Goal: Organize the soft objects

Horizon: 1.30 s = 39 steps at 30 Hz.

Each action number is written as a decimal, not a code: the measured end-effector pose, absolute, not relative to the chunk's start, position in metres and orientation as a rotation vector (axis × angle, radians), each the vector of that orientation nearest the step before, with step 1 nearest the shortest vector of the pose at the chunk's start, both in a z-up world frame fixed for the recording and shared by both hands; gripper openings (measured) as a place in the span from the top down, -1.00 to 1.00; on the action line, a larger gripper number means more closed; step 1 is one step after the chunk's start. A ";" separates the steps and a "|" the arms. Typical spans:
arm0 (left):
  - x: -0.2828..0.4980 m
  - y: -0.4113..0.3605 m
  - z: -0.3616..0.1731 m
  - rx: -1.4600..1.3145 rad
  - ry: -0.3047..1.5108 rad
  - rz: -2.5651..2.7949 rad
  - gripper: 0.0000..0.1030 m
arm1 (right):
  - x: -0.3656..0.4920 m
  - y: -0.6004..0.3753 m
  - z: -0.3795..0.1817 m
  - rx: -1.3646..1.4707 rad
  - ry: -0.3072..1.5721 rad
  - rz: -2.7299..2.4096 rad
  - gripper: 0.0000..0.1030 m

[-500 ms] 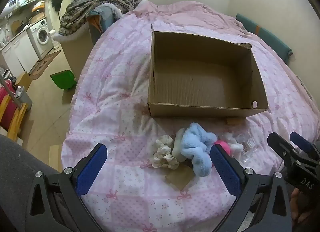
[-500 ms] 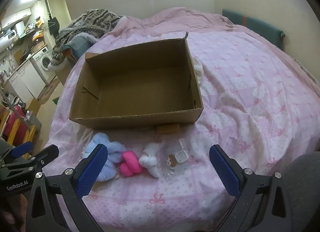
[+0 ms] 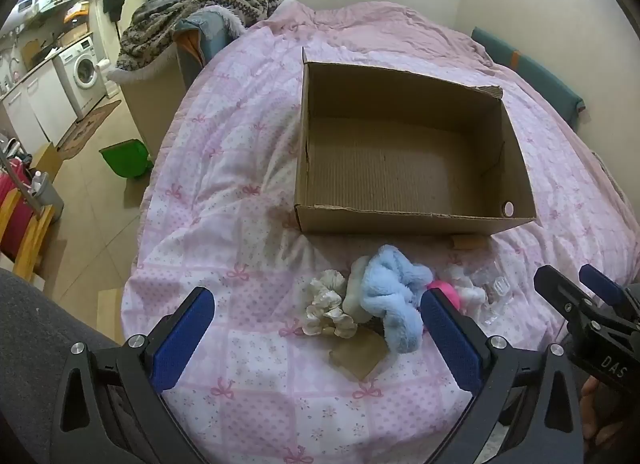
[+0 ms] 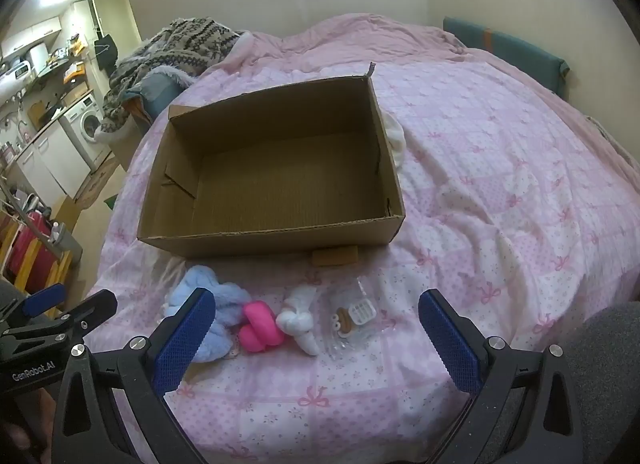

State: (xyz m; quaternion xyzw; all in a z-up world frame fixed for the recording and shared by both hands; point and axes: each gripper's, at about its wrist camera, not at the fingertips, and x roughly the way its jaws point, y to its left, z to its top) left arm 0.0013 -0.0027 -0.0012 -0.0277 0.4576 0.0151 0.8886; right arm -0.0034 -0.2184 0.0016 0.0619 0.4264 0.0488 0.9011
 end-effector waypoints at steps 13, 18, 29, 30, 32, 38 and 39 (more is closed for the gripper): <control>-0.001 -0.002 -0.002 -0.059 0.951 0.029 -1.00 | -0.004 -0.218 0.001 0.127 0.884 0.102 -1.00; -0.001 -0.002 -0.002 -0.059 0.951 0.029 -1.00 | -0.004 -0.218 0.001 0.125 0.882 0.103 -1.00; -0.002 -0.002 -0.001 -0.058 0.953 0.029 -1.00 | -0.003 -0.218 0.001 0.126 0.884 0.102 -1.00; -0.002 -0.002 -0.001 -0.058 0.952 0.029 -1.00 | -0.003 -0.218 0.001 0.127 0.883 0.103 -1.00; -0.002 -0.002 -0.001 -0.061 0.953 0.029 -1.00 | -0.003 -0.218 0.000 0.127 0.884 0.102 -1.00; -0.002 -0.001 -0.002 -0.060 0.954 0.030 -1.00 | -0.003 -0.218 0.000 0.127 0.884 0.103 -1.00; -0.003 -0.002 -0.002 -0.059 0.954 0.030 -1.00 | -0.003 -0.218 0.000 0.127 0.884 0.103 -1.00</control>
